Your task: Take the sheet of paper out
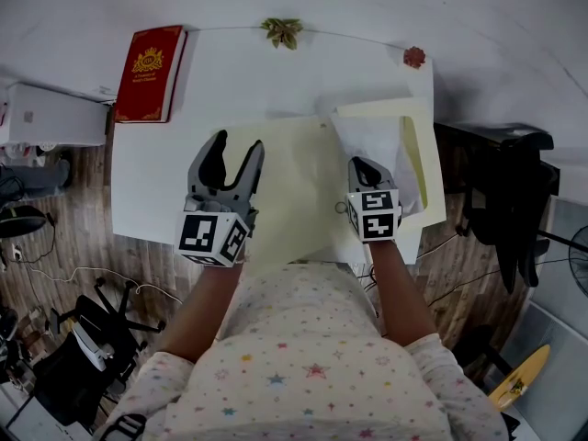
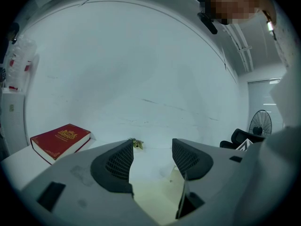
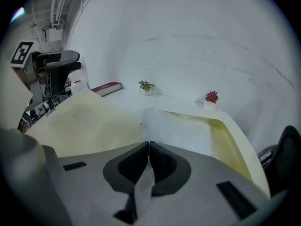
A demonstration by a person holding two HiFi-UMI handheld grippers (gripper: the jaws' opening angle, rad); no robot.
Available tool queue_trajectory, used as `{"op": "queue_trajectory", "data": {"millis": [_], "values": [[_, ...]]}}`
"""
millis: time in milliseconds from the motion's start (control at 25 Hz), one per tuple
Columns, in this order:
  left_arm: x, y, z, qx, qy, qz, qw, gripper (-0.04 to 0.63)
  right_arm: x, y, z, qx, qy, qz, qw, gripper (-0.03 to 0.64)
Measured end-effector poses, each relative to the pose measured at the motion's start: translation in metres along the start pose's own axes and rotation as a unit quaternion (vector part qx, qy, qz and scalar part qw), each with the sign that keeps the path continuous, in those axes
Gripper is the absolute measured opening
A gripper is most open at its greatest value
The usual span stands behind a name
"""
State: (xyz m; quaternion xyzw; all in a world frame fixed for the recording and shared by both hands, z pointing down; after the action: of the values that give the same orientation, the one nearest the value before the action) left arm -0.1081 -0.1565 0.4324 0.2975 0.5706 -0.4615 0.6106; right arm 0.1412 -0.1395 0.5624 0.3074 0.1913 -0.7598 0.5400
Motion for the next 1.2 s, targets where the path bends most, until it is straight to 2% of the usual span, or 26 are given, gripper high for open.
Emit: {"op": "queue_trajectory", "data": {"millis": [1200], "values": [[0.023,0.023,-0.012,-0.012,0.027,0.017,0.9994,0.256,0.029,-0.005,-0.042,0.002,0.052,0.005,0.999,0.005]]}}
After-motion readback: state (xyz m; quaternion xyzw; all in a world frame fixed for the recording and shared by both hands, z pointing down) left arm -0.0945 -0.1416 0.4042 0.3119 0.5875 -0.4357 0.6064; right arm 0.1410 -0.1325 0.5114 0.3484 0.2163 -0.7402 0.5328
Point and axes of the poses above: the fingertips, and each gripper's own axes: z forward along the fingers, y to its right, x out of its top, the point moved 4 cm from there along -z, backward along the fingers, and after that the axes turned 5 degrees about z, right-handed, at the moved point
